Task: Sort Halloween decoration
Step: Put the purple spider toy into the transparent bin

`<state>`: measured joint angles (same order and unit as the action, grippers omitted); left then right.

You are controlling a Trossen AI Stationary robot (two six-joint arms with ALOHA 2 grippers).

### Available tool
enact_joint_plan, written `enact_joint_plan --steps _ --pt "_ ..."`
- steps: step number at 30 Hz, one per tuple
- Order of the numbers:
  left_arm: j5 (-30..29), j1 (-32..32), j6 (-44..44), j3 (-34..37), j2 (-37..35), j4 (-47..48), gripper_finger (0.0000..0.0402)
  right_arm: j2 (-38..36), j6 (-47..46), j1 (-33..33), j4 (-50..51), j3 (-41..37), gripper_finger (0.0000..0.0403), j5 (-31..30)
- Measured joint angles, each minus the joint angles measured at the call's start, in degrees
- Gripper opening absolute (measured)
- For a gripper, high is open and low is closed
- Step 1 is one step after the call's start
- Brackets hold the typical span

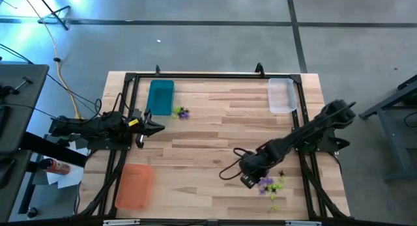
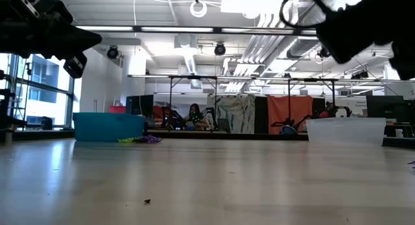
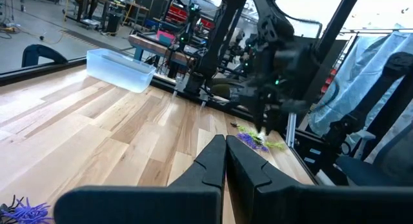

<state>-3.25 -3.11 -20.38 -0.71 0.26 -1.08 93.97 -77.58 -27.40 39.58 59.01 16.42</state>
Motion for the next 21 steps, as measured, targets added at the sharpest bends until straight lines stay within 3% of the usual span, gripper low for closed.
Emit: enact_joint_plan --steps 9,14,21 --pt "0.0 0.0 0.0 0.0 0.0 0.0 0.0000 7.2 0.9 -0.4 2.0 0.2 0.0106 -3.0" --pt "0.0 0.0 0.0 0.0 0.0 0.0 0.0000 7.5 2.6 -0.4 2.6 0.2 0.0105 -6.5" --pt "0.0 0.0 0.0 0.0 0.0 0.0 0.0000 7.5 6.9 -0.5 2.7 0.2 0.0105 -6.6"
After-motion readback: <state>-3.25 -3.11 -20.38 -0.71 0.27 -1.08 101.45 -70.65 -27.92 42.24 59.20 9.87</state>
